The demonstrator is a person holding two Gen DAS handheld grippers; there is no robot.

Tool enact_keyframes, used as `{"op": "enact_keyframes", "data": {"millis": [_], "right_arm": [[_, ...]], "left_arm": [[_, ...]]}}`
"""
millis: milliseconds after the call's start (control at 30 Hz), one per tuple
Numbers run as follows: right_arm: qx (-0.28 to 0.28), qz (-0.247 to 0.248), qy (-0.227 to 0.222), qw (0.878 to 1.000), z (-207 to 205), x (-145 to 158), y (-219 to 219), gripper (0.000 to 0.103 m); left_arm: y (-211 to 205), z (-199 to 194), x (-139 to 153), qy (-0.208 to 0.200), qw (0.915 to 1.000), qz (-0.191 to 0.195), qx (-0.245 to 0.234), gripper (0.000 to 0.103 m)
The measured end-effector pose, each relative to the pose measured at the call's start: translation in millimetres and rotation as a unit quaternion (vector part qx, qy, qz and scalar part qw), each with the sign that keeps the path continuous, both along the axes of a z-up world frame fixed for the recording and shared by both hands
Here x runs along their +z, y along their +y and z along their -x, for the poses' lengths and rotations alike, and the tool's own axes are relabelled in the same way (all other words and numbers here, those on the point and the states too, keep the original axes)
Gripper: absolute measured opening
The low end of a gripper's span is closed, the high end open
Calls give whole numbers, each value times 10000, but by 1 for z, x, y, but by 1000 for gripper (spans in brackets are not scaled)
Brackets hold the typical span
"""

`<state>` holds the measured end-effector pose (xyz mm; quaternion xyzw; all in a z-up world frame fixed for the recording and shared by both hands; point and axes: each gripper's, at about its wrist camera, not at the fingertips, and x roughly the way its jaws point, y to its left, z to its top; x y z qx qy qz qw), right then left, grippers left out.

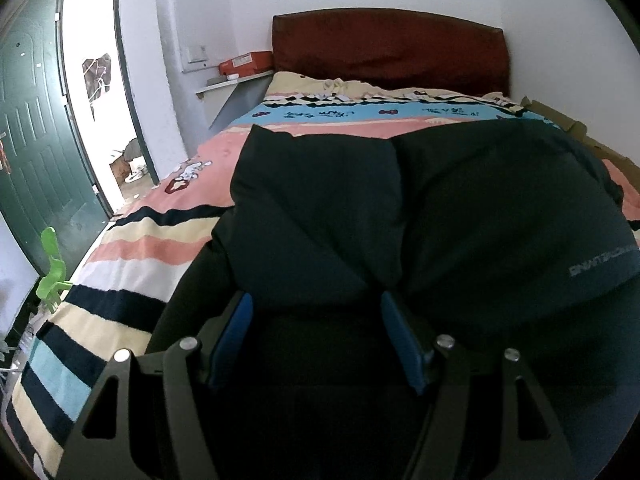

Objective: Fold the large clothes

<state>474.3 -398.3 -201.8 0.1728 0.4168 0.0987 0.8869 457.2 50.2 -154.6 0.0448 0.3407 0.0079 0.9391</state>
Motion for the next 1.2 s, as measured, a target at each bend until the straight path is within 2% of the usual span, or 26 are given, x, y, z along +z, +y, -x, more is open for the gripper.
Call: {"op": "enact_keyframes", "data": {"millis": [800, 933, 1000, 1100, 1200], "right_arm": [[-184, 91, 609, 9979, 3, 5, 1, 102], [-334, 388, 898, 9946, 3, 17, 5, 102], [-363, 637, 896, 9933, 10, 33, 7, 102], [-391, 678, 734, 9942, 28, 58, -1, 102], [-531, 667, 537, 9949, 52, 89, -18, 102]], "left_arm": [[-4, 0, 4, 342, 9988, -299, 208, 66], [-10, -5, 11, 631, 9956, -665, 196, 66], [-12, -4, 18, 789, 9929, -880, 121, 66], [-2, 6, 33, 885, 9937, -689, -20, 66], [21, 19, 52, 957, 9952, -195, -35, 66]]}}
